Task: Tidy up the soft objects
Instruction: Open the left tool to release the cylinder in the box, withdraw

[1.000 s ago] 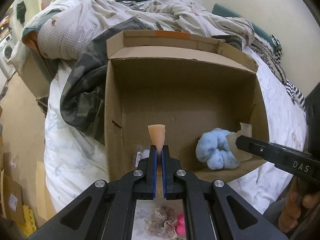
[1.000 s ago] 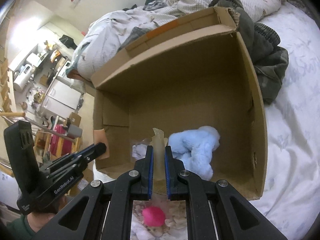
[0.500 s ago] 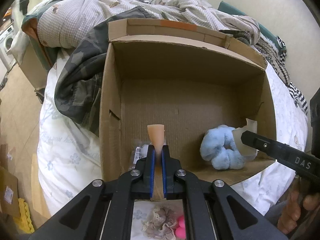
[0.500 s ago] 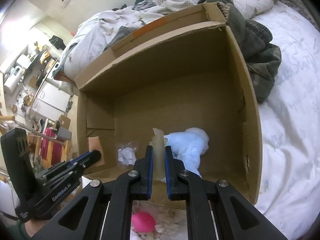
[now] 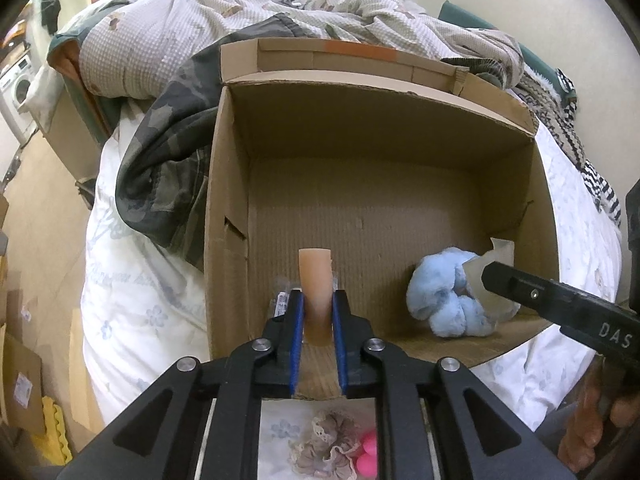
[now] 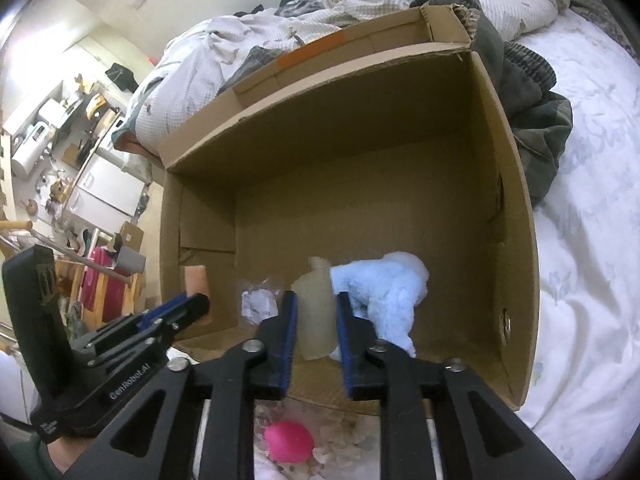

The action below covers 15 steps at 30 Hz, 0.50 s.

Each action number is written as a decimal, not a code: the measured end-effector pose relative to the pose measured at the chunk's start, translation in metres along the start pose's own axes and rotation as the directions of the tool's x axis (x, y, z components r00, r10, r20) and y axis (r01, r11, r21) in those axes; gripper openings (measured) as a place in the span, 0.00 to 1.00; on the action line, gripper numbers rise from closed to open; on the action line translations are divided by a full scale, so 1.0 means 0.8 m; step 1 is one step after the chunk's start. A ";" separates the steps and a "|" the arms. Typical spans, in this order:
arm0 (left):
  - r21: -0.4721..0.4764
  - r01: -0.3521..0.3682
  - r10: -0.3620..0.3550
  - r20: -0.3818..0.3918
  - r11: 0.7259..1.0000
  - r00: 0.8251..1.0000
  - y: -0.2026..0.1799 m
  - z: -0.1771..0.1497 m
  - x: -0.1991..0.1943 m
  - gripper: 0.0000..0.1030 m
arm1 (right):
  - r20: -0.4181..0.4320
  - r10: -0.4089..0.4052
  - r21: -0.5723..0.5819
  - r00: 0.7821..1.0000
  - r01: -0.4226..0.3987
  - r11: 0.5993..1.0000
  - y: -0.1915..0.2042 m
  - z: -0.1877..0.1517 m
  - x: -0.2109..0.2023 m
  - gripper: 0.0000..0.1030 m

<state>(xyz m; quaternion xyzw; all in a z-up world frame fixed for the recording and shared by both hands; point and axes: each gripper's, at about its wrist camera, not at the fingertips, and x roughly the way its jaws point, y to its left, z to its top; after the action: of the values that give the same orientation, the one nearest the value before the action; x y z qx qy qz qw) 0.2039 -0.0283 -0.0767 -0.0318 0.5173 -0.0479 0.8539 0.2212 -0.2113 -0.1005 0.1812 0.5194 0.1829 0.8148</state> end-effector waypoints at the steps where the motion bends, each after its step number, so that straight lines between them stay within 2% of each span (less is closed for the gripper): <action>1: 0.002 -0.001 0.001 0.001 1.000 1.000 -0.001 0.000 0.000 0.13 | 0.005 0.000 0.004 1.000 0.000 1.000 -0.001 0.000 -0.001 0.29; 3: 0.017 -0.018 0.018 0.004 1.000 1.000 -0.005 -0.001 0.000 0.15 | 0.008 0.002 0.009 1.000 -0.002 1.000 -0.001 0.001 -0.002 0.33; 5: 0.023 -0.013 0.013 0.002 1.000 1.000 -0.007 -0.002 0.000 0.23 | 0.009 0.006 0.018 1.000 -0.006 1.000 -0.003 0.002 -0.003 0.46; 6: 0.021 -0.007 0.007 0.004 1.000 1.000 -0.007 -0.002 -0.001 0.26 | 0.012 0.009 0.022 1.000 -0.010 1.000 -0.003 0.002 -0.003 0.56; 9: 0.012 -0.006 0.006 0.017 1.000 1.000 -0.007 -0.001 -0.004 0.48 | 0.032 0.015 0.021 0.999 -0.015 1.000 -0.002 0.003 -0.006 0.62; 10: 0.004 -0.009 0.009 0.029 1.000 1.000 -0.006 -0.001 -0.006 0.56 | 0.035 0.014 0.019 0.999 -0.015 1.000 -0.001 0.004 -0.007 0.69; 12: -0.006 -0.006 0.006 0.042 1.000 0.999 -0.004 0.000 -0.009 0.58 | 0.049 0.017 0.028 0.999 -0.018 0.999 -0.002 0.004 -0.010 0.78; 15: -0.005 -0.005 0.005 0.037 1.000 0.999 -0.003 0.001 -0.008 0.58 | 0.062 0.031 0.037 0.998 -0.033 0.999 -0.003 0.006 -0.014 0.78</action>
<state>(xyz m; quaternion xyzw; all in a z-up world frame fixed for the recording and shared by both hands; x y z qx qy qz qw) 0.2014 -0.0302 -0.0703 -0.0335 0.5016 -0.0440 0.8634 0.2210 -0.2197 -0.0911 0.2106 0.4947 0.1803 0.8236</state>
